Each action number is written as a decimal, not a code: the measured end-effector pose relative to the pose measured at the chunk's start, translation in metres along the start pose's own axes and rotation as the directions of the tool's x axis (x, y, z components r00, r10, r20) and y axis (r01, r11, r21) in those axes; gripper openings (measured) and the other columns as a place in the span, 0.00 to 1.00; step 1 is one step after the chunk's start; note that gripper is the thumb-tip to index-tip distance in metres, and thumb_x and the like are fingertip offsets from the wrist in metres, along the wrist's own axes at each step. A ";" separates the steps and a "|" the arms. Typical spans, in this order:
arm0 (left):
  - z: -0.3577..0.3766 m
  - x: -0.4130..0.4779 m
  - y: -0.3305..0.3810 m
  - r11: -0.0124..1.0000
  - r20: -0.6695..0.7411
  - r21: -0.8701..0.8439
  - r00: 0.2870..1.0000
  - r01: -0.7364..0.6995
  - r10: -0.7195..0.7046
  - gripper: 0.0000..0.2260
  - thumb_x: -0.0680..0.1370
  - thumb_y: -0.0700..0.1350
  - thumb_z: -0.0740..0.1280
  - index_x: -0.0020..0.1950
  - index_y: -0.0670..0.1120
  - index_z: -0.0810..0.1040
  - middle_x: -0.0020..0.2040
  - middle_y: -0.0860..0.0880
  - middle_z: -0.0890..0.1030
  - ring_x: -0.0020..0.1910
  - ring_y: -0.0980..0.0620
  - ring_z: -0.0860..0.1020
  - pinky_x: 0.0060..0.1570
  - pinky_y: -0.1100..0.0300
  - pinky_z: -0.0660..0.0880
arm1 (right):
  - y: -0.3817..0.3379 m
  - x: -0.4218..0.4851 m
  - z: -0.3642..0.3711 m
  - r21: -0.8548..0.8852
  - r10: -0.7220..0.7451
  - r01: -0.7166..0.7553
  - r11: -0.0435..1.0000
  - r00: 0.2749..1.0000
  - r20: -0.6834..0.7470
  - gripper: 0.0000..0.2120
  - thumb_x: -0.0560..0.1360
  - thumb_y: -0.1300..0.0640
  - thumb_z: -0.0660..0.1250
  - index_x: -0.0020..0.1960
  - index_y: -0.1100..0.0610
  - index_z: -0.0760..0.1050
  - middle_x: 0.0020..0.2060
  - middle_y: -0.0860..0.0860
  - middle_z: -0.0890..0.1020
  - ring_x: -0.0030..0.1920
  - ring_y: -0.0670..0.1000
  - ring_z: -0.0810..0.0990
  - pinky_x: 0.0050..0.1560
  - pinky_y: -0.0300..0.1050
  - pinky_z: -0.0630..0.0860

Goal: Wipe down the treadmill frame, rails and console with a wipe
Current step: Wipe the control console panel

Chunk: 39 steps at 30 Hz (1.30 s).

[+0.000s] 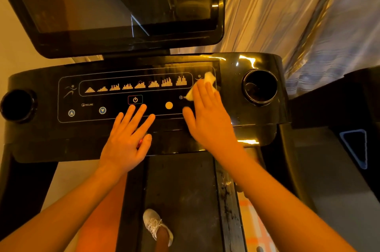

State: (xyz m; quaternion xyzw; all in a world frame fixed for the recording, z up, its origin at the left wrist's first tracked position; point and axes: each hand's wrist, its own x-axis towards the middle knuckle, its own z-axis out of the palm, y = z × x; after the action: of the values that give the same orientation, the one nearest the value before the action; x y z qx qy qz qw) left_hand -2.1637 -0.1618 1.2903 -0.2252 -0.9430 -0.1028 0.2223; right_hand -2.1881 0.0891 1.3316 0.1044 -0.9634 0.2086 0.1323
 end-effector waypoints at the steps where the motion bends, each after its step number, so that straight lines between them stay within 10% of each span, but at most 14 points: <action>1: 0.000 0.000 0.000 1.000 -0.006 0.003 1.000 0.003 -0.003 0.22 0.83 0.51 0.57 0.77 0.49 0.67 0.80 0.45 0.62 0.81 0.44 0.55 0.80 0.47 0.47 | -0.002 -0.022 0.003 -0.001 -0.011 0.011 1.000 1.000 0.026 0.32 0.84 0.43 0.54 0.82 0.60 0.53 0.82 0.56 0.56 0.82 0.56 0.50 0.81 0.56 0.54; 12: 0.002 -0.001 0.000 1.000 -0.015 -0.015 1.000 -0.006 0.006 0.22 0.83 0.50 0.57 0.76 0.47 0.69 0.80 0.44 0.63 0.81 0.43 0.56 0.79 0.42 0.51 | 0.011 0.092 -0.014 -0.072 -0.016 0.011 0.997 0.998 -0.069 0.28 0.84 0.46 0.53 0.77 0.62 0.63 0.77 0.60 0.66 0.78 0.59 0.61 0.78 0.56 0.60; 18: 0.002 -0.002 0.000 1.000 -0.010 -0.027 1.000 -0.004 0.004 0.22 0.83 0.50 0.57 0.76 0.47 0.69 0.80 0.44 0.63 0.81 0.42 0.56 0.79 0.41 0.52 | 0.004 -0.035 0.019 -0.134 -0.046 0.050 0.990 0.998 0.039 0.28 0.85 0.49 0.40 0.80 0.61 0.58 0.82 0.58 0.53 0.83 0.57 0.44 0.81 0.57 0.51; 26: 0.001 -0.001 0.000 1.000 0.000 -0.015 1.000 0.003 -0.003 0.22 0.83 0.50 0.57 0.77 0.48 0.68 0.80 0.44 0.62 0.81 0.43 0.56 0.79 0.42 0.52 | 0.003 0.022 0.010 -0.005 0.025 -0.026 1.000 0.999 -0.045 0.30 0.83 0.45 0.49 0.79 0.61 0.59 0.79 0.57 0.61 0.81 0.57 0.55 0.79 0.57 0.59; 33: 0.001 0.000 0.000 1.000 -0.013 -0.021 1.000 0.006 -0.006 0.22 0.83 0.51 0.57 0.76 0.47 0.70 0.80 0.44 0.63 0.81 0.43 0.56 0.80 0.46 0.49 | -0.007 -0.075 0.025 0.040 -0.003 0.002 0.999 1.000 0.025 0.31 0.85 0.46 0.47 0.84 0.58 0.48 0.83 0.55 0.49 0.83 0.52 0.41 0.82 0.52 0.43; 39: 0.001 -0.001 0.001 1.000 -0.012 -0.016 1.000 0.006 -0.006 0.22 0.83 0.50 0.57 0.76 0.47 0.70 0.80 0.43 0.63 0.81 0.43 0.56 0.80 0.47 0.48 | 0.001 -0.004 0.014 -0.037 -0.013 0.013 0.999 1.000 -0.009 0.29 0.85 0.47 0.49 0.81 0.62 0.57 0.80 0.58 0.60 0.81 0.57 0.54 0.79 0.56 0.58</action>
State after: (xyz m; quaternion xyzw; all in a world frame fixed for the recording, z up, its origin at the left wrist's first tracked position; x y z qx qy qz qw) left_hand -2.1635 -0.1612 1.2890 -0.2234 -0.9416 -0.1123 0.2256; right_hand -2.1873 0.0844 1.3177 0.1073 -0.9657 0.1905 0.1398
